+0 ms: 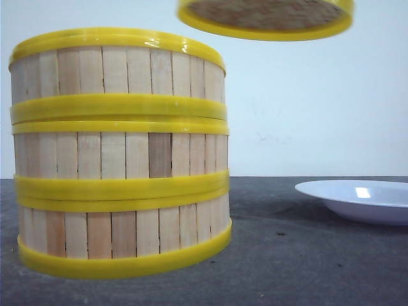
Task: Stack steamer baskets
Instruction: 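Lift the lid off the white plate and lower it onto the stack, then release the lid and raise the right gripper away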
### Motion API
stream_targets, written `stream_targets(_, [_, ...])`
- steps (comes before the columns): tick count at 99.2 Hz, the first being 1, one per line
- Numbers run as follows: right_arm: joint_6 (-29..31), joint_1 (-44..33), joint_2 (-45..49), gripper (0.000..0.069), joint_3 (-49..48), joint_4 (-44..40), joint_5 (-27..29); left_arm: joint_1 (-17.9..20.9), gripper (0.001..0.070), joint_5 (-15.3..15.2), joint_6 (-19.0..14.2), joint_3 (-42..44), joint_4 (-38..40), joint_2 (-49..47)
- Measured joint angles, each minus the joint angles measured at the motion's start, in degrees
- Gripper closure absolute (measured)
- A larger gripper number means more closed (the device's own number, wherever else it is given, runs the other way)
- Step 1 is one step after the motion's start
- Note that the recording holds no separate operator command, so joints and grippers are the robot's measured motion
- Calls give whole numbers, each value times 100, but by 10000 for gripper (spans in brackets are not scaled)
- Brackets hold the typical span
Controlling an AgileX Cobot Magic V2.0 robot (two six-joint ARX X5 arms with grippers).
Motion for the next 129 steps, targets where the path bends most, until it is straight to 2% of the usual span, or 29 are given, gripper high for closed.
stream_targets(49, [-2,1119,772,627,428,-98,4,0,430,4,0,0,2,0])
stream_targets(75, [-24,1403,1239,627,822,-179,4,0,430,4,0,0,2,0])
stream_targets(129, [-168,1681,1716,627,890,-140,11,2,430,4,0,0,35,0])
